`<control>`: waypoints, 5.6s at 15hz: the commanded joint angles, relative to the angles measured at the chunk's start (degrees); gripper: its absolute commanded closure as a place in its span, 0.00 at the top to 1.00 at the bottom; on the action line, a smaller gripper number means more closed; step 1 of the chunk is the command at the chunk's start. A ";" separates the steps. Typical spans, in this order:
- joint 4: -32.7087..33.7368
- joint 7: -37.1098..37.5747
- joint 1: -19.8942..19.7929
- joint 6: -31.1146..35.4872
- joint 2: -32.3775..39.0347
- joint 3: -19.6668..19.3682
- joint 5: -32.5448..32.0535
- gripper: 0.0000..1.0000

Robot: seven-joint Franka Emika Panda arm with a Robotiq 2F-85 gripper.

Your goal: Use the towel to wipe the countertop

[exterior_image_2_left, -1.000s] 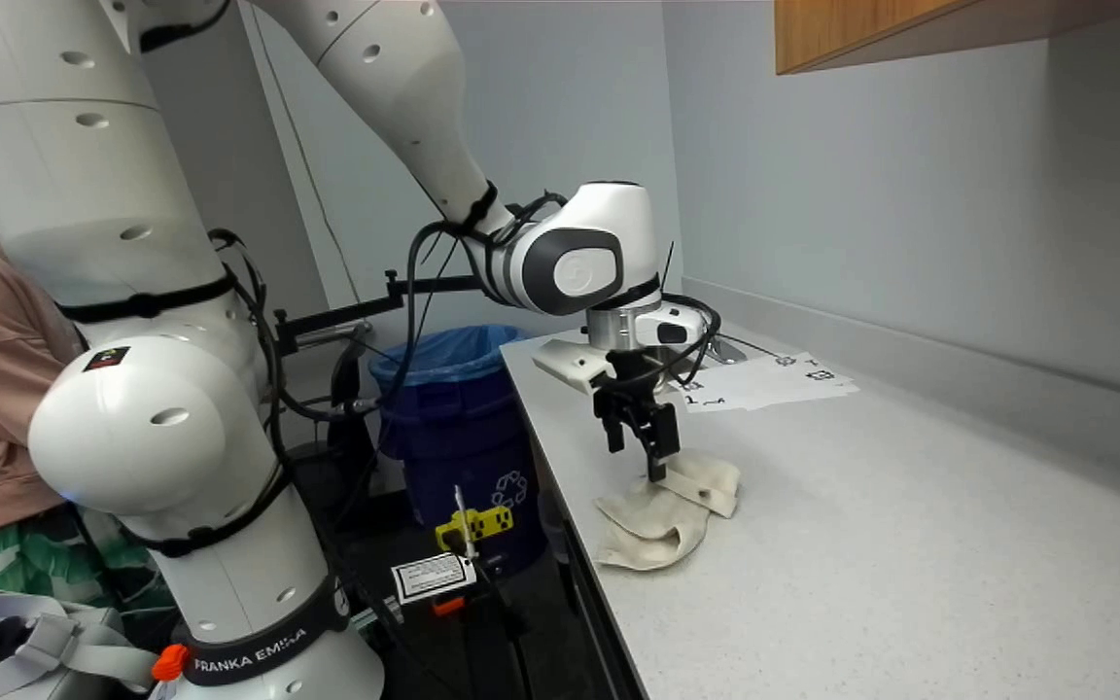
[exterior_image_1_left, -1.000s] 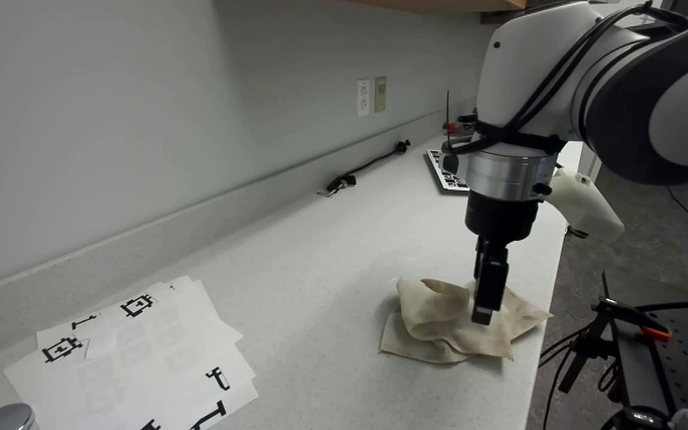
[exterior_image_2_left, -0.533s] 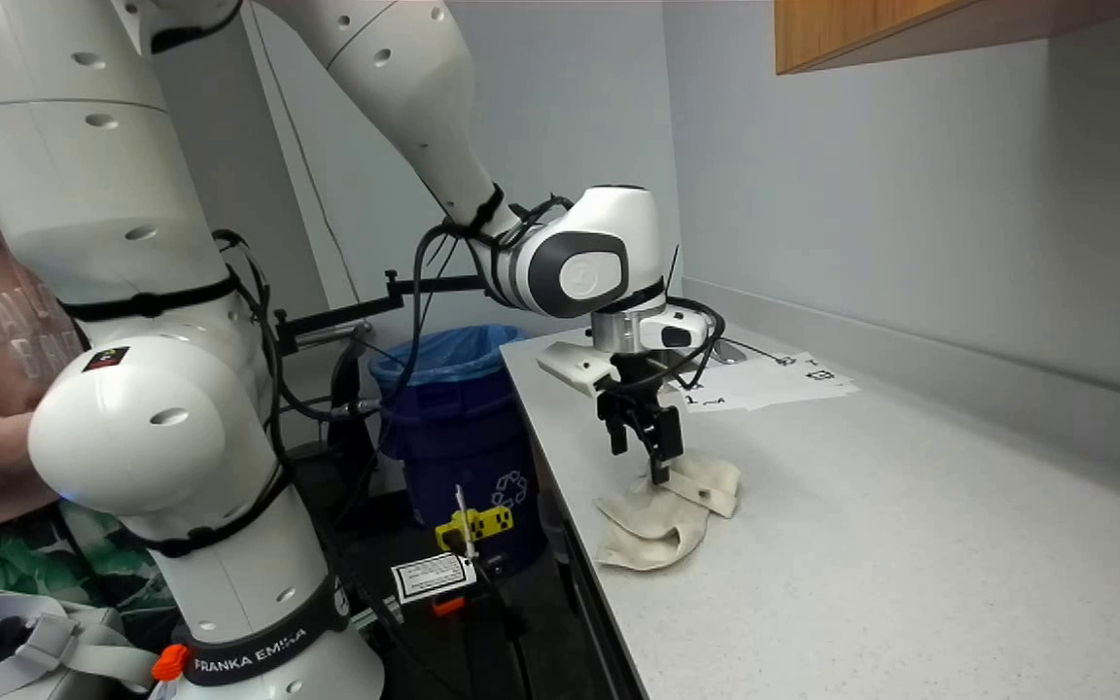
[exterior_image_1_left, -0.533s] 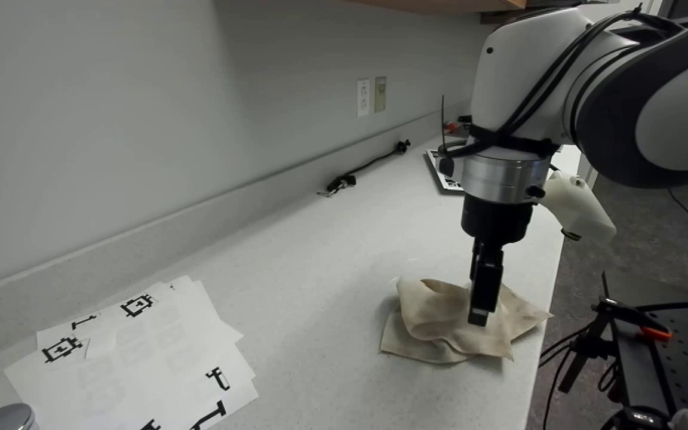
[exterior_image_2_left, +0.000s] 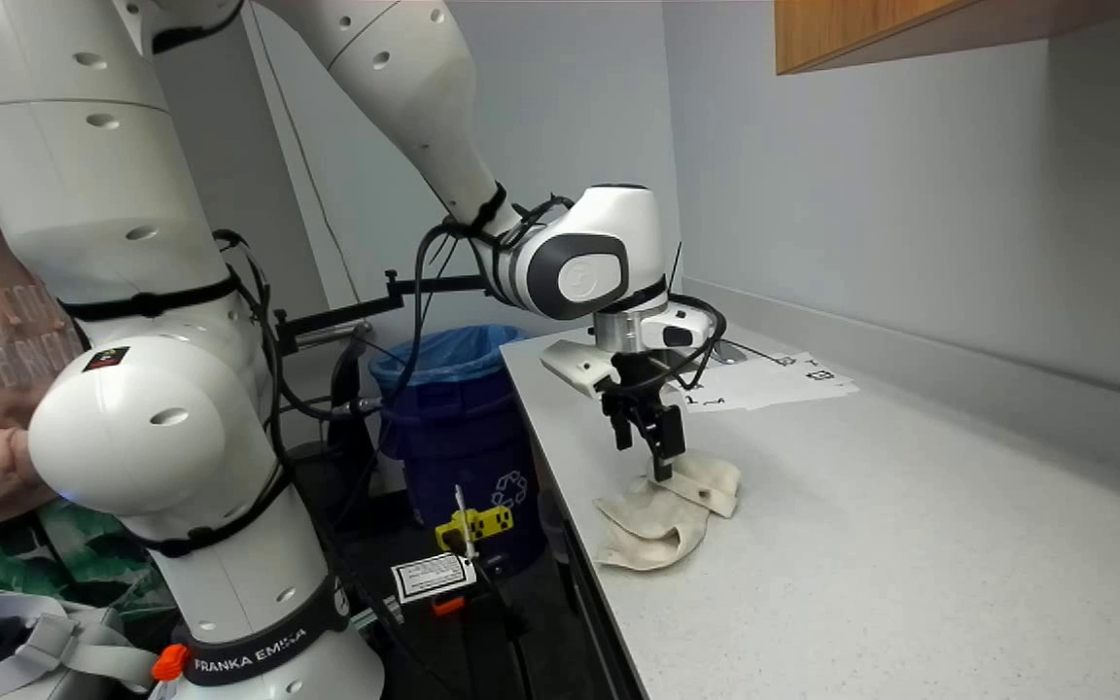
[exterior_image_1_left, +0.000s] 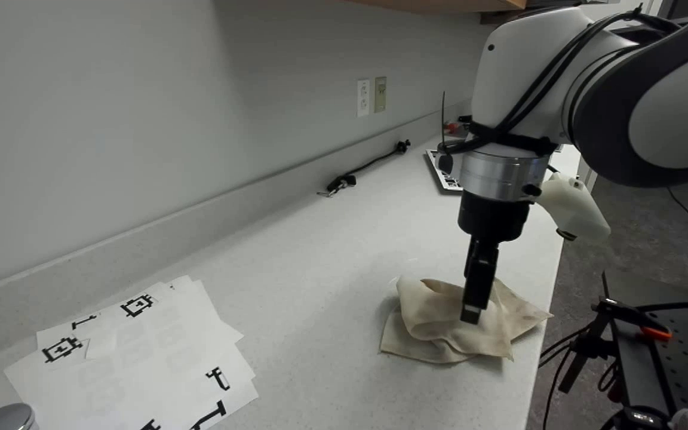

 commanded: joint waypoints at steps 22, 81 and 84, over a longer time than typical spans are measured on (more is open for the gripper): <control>1.96 5.67 -1.93 14.10 7.59 1.10 34.22 1.00; 4.95 2.36 16.78 28.18 10.08 -25.18 12.04 0.69; 5.46 4.05 16.54 29.01 11.81 -24.18 11.83 0.67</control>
